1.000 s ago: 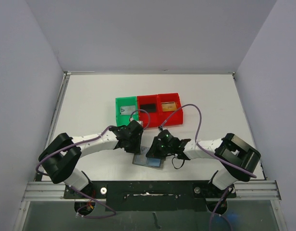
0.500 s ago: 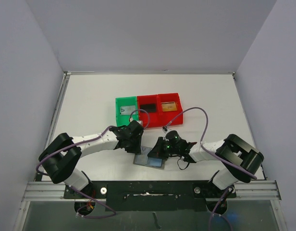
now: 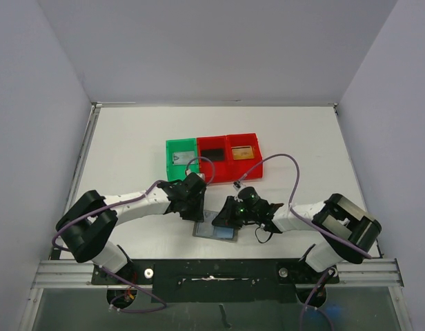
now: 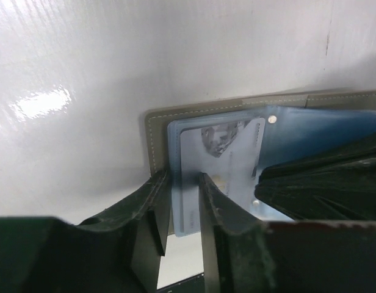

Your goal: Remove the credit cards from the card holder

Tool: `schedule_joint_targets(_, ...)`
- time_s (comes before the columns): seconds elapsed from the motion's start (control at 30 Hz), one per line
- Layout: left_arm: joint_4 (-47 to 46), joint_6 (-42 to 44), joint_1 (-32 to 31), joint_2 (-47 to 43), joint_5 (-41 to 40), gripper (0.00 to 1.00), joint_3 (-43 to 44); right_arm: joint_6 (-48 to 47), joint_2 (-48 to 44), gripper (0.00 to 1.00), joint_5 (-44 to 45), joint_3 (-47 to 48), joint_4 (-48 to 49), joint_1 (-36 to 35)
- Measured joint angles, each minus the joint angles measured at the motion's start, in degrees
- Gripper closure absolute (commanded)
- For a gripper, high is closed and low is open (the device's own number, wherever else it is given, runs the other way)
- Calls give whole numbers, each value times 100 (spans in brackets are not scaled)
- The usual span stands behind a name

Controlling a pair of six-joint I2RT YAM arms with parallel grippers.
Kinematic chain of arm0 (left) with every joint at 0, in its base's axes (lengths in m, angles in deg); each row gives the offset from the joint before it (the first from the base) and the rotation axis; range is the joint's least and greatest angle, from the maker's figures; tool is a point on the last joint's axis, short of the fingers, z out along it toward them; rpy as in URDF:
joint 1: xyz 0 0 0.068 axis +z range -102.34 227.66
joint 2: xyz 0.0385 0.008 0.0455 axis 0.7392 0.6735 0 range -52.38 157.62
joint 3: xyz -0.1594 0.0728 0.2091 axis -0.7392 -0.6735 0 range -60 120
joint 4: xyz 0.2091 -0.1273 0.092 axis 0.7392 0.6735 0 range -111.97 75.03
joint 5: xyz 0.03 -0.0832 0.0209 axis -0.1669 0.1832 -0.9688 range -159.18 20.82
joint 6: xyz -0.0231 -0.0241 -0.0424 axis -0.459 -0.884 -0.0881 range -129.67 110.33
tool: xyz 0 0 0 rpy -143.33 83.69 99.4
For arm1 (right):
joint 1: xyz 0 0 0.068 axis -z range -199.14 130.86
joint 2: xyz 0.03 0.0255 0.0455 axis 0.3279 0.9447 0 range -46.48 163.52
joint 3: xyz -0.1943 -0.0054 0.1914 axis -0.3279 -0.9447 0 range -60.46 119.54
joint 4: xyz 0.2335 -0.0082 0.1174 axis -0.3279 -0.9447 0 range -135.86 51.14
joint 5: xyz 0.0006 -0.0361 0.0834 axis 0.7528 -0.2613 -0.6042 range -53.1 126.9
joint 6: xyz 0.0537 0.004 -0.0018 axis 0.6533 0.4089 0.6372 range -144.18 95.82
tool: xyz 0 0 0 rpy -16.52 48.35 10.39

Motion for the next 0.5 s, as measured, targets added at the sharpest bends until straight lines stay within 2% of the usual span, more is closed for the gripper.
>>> schedule_joint_targets(0.1, 57, -72, -4, -4, 144, 61, 4, 61, 127, 81, 116, 105, -57, -79)
schedule_joint_targets(0.3, 114, -295, -4, -186, 343, 60, 4, 243, 181, 74, 249, 105, -116, -125)
schedule_joint_targets(0.5, 98, -551, -2, -415, 352, 58, -35, 313, 142, 72, 293, 107, -120, -149)
